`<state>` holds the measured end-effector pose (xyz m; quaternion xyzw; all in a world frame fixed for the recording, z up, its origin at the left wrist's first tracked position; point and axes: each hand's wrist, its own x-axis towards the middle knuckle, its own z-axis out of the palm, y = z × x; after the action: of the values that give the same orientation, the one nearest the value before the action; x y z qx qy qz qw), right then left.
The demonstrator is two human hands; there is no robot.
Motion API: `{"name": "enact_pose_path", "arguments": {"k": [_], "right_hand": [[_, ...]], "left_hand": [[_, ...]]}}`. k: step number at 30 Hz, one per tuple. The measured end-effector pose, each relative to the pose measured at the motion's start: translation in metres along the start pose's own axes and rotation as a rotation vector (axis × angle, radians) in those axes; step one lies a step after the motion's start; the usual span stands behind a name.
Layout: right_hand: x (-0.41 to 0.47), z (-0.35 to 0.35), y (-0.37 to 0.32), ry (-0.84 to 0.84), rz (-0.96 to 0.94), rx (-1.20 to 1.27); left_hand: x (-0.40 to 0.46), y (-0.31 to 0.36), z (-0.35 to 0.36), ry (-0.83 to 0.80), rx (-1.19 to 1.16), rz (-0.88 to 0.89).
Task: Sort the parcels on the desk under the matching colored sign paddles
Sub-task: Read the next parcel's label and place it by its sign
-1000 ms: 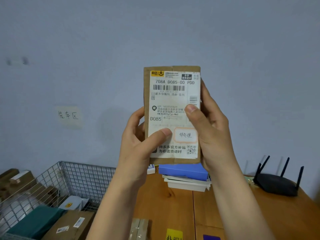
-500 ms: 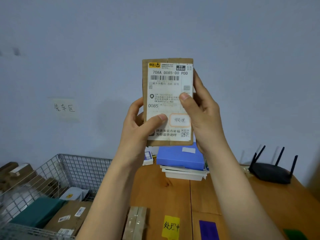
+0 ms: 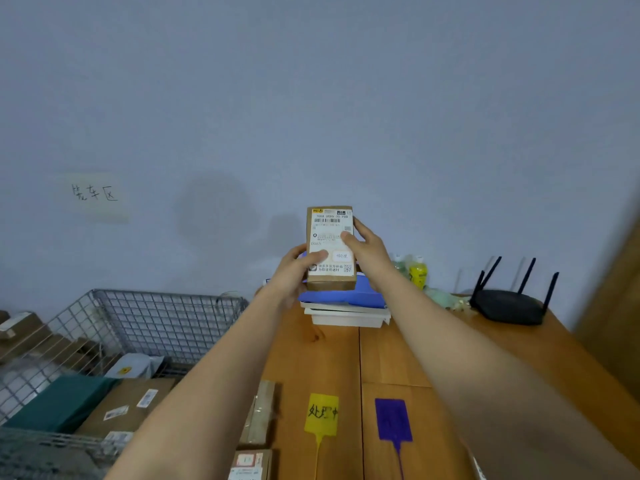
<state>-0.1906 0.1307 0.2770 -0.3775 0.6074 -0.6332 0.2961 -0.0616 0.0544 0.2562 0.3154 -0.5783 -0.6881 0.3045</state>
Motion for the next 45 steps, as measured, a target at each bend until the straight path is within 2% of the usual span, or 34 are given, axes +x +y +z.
{"name": "enact_pose_path", "arguments": {"k": [6,20,30,37,45], "right_hand": [[-0.007,-0.018,0.056,0.063,0.167,0.035],[-0.062,-0.116,0.099,0.153,0.289,0.018],[-0.14,-0.164,0.13,0.286,0.562,-0.068],[-0.198,-0.188,0.168,0.349,0.633,-0.097],[-0.278,-0.23,0.219,0.365,0.757,-0.09]], "left_hand": [[0.007,-0.059,0.015,-0.029,-0.072,-0.145],[-0.004,-0.127,0.099,-0.133,-0.008,-0.247],[-0.05,-0.185,0.129,-0.34,0.081,-0.393],[-0.088,-0.238,0.151,-0.401,0.098,-0.527],[-0.151,-0.301,0.195,-0.387,0.126,-0.682]]}}
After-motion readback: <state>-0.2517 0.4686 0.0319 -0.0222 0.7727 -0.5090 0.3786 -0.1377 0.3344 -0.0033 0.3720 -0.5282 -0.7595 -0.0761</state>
